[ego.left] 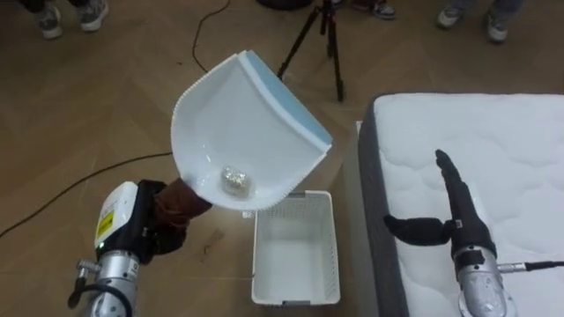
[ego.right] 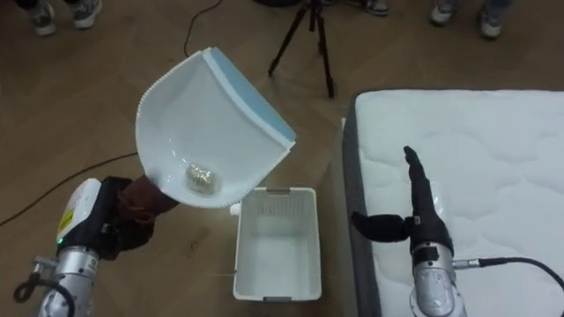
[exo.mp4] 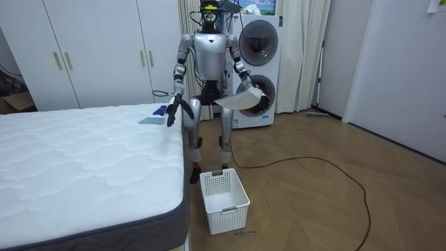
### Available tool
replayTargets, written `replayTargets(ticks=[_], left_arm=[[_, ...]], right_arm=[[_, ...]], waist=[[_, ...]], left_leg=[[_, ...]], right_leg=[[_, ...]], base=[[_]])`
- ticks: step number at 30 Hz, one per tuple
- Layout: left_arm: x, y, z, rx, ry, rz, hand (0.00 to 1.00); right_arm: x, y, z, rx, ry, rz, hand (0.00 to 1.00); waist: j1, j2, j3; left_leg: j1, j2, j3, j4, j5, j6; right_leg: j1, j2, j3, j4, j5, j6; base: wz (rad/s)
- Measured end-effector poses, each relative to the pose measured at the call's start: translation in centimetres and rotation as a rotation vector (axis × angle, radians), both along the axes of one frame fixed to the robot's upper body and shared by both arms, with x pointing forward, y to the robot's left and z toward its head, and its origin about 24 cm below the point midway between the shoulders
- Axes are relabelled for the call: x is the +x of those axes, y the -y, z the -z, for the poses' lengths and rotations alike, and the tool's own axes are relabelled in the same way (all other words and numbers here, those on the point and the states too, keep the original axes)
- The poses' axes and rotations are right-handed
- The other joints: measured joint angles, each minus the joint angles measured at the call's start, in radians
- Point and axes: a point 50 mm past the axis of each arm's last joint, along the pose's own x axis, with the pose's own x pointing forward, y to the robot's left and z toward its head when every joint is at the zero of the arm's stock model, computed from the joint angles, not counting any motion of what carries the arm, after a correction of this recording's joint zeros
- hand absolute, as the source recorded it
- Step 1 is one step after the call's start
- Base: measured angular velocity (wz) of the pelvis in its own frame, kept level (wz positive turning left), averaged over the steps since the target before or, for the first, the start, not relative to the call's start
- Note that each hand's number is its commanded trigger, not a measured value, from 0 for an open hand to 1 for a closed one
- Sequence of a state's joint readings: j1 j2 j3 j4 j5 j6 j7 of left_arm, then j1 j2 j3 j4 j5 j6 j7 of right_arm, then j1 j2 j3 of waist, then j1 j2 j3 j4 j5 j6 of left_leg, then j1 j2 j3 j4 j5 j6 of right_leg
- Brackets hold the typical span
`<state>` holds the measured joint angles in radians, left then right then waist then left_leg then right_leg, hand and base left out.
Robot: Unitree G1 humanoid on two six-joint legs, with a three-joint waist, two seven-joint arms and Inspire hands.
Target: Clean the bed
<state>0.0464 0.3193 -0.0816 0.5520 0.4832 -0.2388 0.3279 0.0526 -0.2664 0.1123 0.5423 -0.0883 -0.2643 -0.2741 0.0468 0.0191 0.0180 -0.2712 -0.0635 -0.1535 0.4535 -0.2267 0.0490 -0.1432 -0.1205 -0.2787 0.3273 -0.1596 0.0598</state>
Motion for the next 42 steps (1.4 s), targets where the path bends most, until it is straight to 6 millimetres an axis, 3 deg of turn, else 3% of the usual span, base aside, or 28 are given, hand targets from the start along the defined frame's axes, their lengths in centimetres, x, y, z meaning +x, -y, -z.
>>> replayTargets(ticks=[5,9,13,15,18,21,24,29,34,38,42], left_arm=[[1.1,-1.5,-0.9,0.062,-0.041,0.057,1.00],[2.4,-2.7,-2.1,0.145,-0.078,0.101,1.00],[3.3,-3.3,-2.4,0.186,-0.140,0.142,1.00],[3.4,-4.0,-1.9,0.196,-0.202,0.127,1.00],[2.9,-5.1,-1.7,0.238,-0.267,0.124,1.00],[2.5,-6.6,-1.7,0.286,-0.335,0.115,1.00],[2.4,-7.3,-1.3,0.316,-0.409,0.112,1.00],[2.9,-7.0,-1.1,0.349,-0.477,0.166,1.00],[3.8,-8.3,-1.7,0.390,-0.527,0.135,1.00],[3.9,-9.3,-1.9,0.415,-0.580,0.094,1.00],[4.3,-10.3,-2.9,0.444,-0.587,0.068,1.00]], right_arm=[[0.0,0.2,0.1,-0.014,-0.017,-0.019,0.00],[0.0,0.1,0.2,-0.040,-0.036,-0.054,0.00],[0.6,0.4,0.0,-0.070,-0.034,-0.061,0.00],[0.9,1.2,-0.4,-0.122,-0.031,-0.074,0.00],[0.6,1.9,-0.5,-0.138,-0.040,-0.065,0.00],[0.4,2.7,-0.6,-0.175,-0.051,-0.054,0.00],[0.5,3.6,-0.9,-0.217,-0.058,-0.052,0.00],[0.8,3.5,-1.6,-0.240,-0.021,-0.066,0.00],[1.2,2.8,-2.0,-0.255,0.006,-0.098,0.00],[1.6,2.5,-2.2,-0.276,0.018,-0.114,0.00],[1.8,2.2,-2.5,-0.295,0.030,-0.131,0.00]], waist=[[-0.044,0.022,0.0113],[-0.075,0.046,0.0129],[-0.101,0.097,0.0174],[-0.114,0.136,0.0163],[-0.140,0.152,0.0197],[-0.155,0.156,0.0201],[-0.189,0.179,0.0265],[-0.235,0.205,0.0252],[-0.252,0.223,0.0297],[-0.270,0.258,0.0308],[-0.283,0.268,0.0343]], left_leg=[[-0.043,0.002,0.002,0.012,0.002,-0.003],[-0.086,-0.014,-0.012,0.029,0.005,-0.001],[-0.107,-0.034,0.003,0.036,0.008,0.004],[-0.125,-0.041,0.017,0.035,0.010,0.008],[-0.133,-0.053,0.029,0.032,0.013,0.011],[-0.160,-0.058,0.066,0.039,0.013,0.011],[-0.194,-0.056,0.085,0.050,0.015,0.008],[-0.232,-0.034,0.200,0.060,0.016,0.006],[-0.242,-0.032,0.235,0.058,0.016,0.006],[-0.232,-0.027,0.255,0.047,0.016,0.006],[-0.233,-0.030,0.274,0.054,0.016,0.006]], right_leg=[[-0.026,0.000,-0.025,0.001,-0.004,-0.003],[-0.085,-0.021,-0.024,0.058,-0.028,0.002],[-0.140,-0.057,0.002,0.141,-0.061,0.009],[-0.170,-0.072,0.004,0.165,-0.072,0.012],[-0.200,-0.090,0.018,0.211,-0.099,0.012],[-0.268,-0.107,0.056,0.284,-0.128,0.007],[-0.307,-0.109,0.073,0.315,-0.146,0.000],[-0.384,-0.123,0.108,0.373,-0.173,-0.007],[-0.417,-0.123,0.133,0.404,-0.182,-0.011],[-0.424,-0.125,0.146,0.410,-0.185,-0.010],[-0.436,-0.135,0.153,0.438,-0.201,-0.013]], base=[[0.13],[0.14],[0.06],[-0.04],[-0.02],[-0.13],[0.01],[-0.02],[-0.09],[-0.08],[0.02]])
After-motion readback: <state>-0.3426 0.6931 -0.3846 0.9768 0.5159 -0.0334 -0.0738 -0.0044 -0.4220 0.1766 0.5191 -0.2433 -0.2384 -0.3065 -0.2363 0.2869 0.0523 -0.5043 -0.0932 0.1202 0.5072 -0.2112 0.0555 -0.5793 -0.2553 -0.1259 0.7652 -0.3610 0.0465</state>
